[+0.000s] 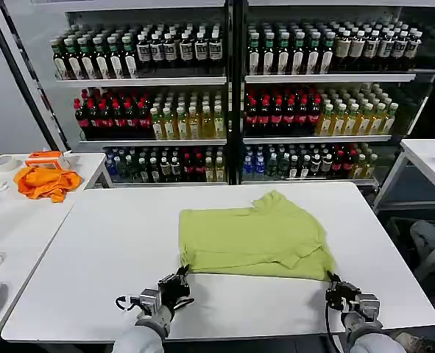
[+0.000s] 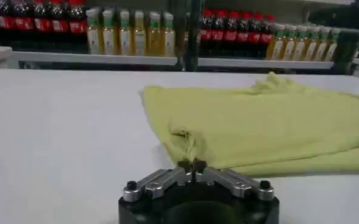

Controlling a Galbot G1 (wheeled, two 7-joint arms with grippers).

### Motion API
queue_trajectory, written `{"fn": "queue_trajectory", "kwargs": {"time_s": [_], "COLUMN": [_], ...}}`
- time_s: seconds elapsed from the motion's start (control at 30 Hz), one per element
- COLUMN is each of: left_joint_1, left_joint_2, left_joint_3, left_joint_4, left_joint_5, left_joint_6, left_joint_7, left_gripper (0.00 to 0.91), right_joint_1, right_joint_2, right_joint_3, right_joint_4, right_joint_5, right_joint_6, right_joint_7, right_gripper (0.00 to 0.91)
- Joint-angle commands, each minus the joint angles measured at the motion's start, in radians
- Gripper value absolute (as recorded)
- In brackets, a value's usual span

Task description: Fold and organize the clothes.

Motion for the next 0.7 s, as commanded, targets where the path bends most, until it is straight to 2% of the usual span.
{"fn": "queue_trajectory", "kwargs": {"time_s": [0.03,0.27,0.5,0.53,0.57,0.6,0.63,0.7], "left_joint_1": [0.169,0.341,0.442,0.444,0.452,0.455,0.457,0.466], "left_joint_2": [0.015,0.037,0.041,0.041,0.044,0.047,0.048,0.052], "left_joint_3": [-0.025,-0.063,-0.078,-0.078,-0.078,-0.08,-0.083,-0.102], "left_joint_4": [-0.166,-0.305,-0.362,-0.365,-0.37,-0.372,-0.373,-0.381], "left_joint_5": [0.006,0.047,0.109,0.112,0.115,0.116,0.115,0.114], "left_joint_6": [0.003,-0.006,-0.013,-0.011,-0.003,-0.002,0.001,0.004], "left_joint_7": [-0.005,-0.01,-0.01,-0.01,-0.009,-0.009,-0.008,-0.009], "left_gripper": [0.02,0.02,0.02,0.03,0.262,0.746,0.907,0.907], "right_joint_1": [-0.153,-0.271,-0.315,-0.311,-0.308,-0.306,-0.297,-0.282], "right_joint_2": [0.0,0.004,0.017,0.018,0.017,0.016,0.015,0.009], "right_joint_3": [0.016,0.038,0.038,0.038,0.04,0.041,0.05,0.07], "right_joint_4": [0.141,0.221,0.246,0.247,0.248,0.249,0.25,0.258], "right_joint_5": [-0.026,-0.053,-0.105,-0.113,-0.119,-0.121,-0.121,-0.117], "right_joint_6": [0.007,-0.001,-0.024,-0.037,-0.043,-0.043,-0.037,-0.037], "right_joint_7": [0.0,0.006,0.002,0.005,0.004,0.003,0.002,-0.001], "right_gripper": [0.0,0.0,0.0,0.06,0.806,0.806,0.907,0.907]}}
